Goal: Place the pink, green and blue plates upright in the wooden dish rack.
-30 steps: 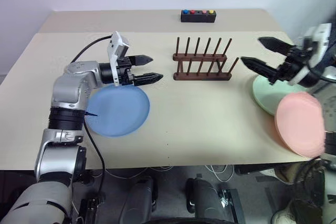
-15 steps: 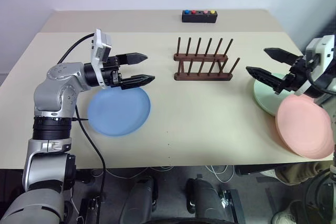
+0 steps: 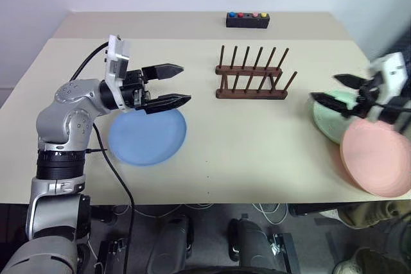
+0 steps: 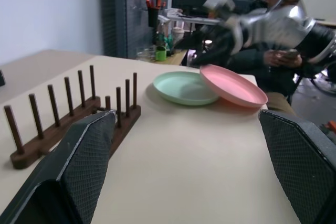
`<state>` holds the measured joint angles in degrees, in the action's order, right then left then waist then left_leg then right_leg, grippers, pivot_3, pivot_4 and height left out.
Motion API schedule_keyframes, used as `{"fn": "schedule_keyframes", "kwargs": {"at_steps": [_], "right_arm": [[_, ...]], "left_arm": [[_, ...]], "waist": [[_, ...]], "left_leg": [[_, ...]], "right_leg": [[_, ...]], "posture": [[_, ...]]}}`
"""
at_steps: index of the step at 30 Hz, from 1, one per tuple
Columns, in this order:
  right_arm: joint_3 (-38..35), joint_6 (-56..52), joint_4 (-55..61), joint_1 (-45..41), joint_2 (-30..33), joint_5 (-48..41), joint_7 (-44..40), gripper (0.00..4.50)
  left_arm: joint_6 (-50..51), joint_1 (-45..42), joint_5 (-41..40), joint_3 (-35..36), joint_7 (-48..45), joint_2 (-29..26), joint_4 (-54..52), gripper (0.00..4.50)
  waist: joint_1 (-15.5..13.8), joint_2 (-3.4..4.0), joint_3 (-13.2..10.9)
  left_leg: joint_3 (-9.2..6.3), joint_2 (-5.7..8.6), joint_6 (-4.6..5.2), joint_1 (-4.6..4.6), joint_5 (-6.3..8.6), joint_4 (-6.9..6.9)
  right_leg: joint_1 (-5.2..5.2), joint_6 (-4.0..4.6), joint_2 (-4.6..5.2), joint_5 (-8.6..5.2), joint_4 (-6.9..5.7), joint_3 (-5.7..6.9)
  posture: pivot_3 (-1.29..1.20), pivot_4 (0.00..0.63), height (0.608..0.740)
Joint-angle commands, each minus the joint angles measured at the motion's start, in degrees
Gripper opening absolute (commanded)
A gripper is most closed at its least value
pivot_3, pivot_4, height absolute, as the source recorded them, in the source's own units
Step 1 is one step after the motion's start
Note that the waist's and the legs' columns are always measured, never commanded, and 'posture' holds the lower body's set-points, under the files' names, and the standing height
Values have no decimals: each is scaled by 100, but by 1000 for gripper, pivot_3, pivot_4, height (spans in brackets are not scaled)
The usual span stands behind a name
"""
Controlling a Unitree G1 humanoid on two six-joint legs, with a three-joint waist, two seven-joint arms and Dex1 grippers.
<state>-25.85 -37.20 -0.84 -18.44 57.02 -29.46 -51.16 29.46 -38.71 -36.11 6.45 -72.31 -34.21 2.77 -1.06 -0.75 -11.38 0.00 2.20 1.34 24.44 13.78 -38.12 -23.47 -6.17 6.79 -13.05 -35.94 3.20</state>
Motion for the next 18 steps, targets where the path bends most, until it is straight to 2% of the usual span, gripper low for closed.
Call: {"fn": "schedule_keyframes", "kwargs": {"at_steps": [1,5,9,15,18], "right_arm": [[-746,-561,813,718,165,-240,17,4486],[-1550,-1397,1786,1483,-176,-555,575,4486],[-1999,-1988,2813,2136,-742,-989,978,4486],[-2090,-2105,3446,2813,-1238,-984,1502,4486],[-1974,-2105,3543,3094,-1293,-897,1638,4486]], "left_arm": [[-332,-128,71,-120,-135,108,85,4464],[-710,-397,291,-487,-433,414,600,4464],[-1045,-638,451,-669,-650,685,1102,4464],[-1300,-836,610,-805,-855,857,1472,4464],[-1373,-926,677,-816,-926,898,1622,4464]], "waist": [[4,-1,1],[41,2,2],[34,2,3],[23,3,3],[21,2,3]], "left_leg": [[-1,0,0,0,0,0],[1,-1,0,-3,0,-1],[0,-3,1,-2,1,-1],[1,-2,2,-1,1,0],[1,-1,3,-1,2,-1]], "right_leg": [[1,0,0,0,1,1],[0,0,2,0,-1,-2],[-3,0,0,0,-4,-2],[-3,0,1,0,-2,-3],[-1,0,1,0,1,-3]], "posture": [[0,150,735],[0,150,735],[0,150,735],[0,150,735],[0,150,735]]}}
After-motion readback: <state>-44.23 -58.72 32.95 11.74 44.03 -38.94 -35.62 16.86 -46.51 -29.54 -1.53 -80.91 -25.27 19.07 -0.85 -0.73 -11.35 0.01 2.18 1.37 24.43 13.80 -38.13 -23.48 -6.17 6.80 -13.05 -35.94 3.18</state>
